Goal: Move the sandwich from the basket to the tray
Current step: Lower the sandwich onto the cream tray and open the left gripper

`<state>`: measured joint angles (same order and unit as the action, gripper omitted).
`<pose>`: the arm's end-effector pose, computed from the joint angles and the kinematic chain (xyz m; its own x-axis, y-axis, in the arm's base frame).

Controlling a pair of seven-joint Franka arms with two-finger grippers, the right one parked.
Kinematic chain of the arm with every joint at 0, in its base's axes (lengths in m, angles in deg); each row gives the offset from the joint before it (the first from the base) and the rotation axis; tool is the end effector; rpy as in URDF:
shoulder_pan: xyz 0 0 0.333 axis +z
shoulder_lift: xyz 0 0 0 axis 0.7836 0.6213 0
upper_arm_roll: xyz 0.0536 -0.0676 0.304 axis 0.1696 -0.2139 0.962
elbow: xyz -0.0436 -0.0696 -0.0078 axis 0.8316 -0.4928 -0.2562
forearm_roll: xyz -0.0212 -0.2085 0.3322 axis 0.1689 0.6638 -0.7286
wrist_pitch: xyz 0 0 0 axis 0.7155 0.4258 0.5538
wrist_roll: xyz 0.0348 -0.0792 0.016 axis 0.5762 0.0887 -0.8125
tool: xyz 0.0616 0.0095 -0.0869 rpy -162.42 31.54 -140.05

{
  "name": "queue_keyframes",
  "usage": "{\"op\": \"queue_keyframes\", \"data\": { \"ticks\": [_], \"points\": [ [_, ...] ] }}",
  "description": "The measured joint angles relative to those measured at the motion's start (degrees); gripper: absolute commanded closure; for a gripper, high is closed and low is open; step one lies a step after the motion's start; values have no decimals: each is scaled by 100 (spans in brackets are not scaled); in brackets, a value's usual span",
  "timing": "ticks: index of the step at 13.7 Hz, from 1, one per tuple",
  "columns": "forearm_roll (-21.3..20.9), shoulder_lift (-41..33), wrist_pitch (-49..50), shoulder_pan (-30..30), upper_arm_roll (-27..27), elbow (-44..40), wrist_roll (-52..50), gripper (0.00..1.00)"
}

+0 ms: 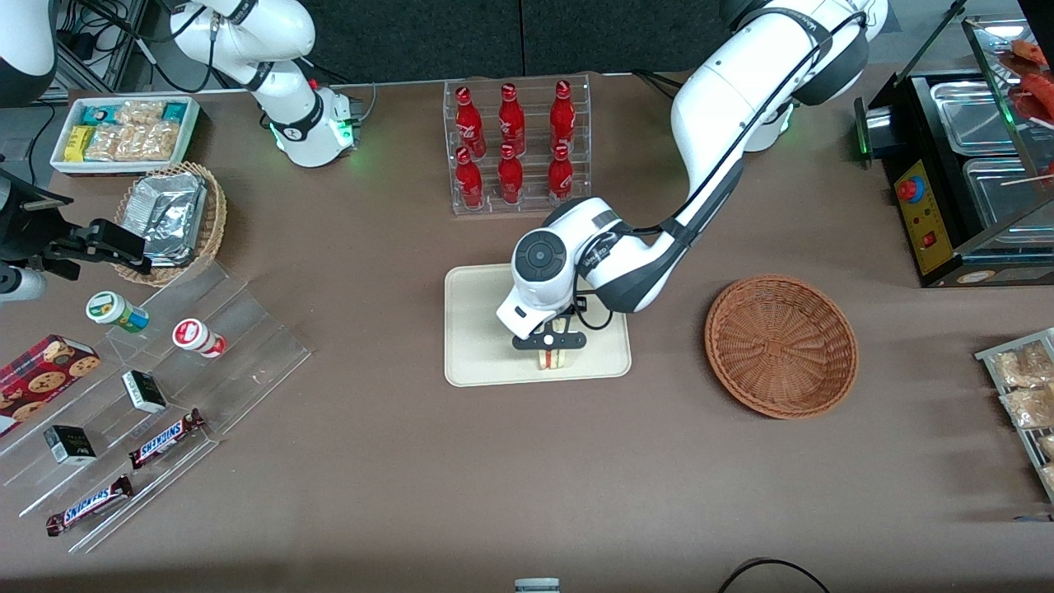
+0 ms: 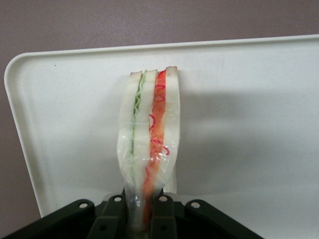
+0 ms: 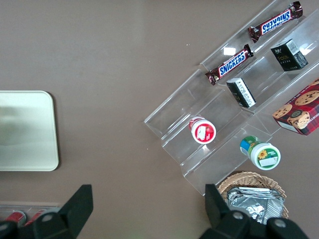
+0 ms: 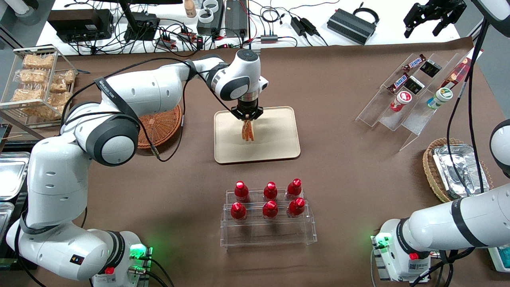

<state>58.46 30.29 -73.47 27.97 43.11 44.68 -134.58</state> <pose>0.5190 -0.4935 0.2505 0.9926 0.0045 -0.1211 -0.0006 -0.9991 -0.0417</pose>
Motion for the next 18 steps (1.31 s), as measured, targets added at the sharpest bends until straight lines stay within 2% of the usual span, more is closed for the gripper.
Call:
{"op": "queue_keyframes", "data": {
  "ticks": [1,2,3,4,5,14,18],
  "points": [
    [0,11,0,0,0,0,-2,66],
    [0,25,0,-1,0,0,-2,55],
    [0,44,0,-8,0,0,-2,53],
    [0,69,0,-32,0,0,-2,23],
    [0,92,0,-67,0,0,-3,0],
    [-6,95,109,-121,10,-137,-9,0],
    [-6,-223,533,-83,13,-290,-9,0]
  ]
}}
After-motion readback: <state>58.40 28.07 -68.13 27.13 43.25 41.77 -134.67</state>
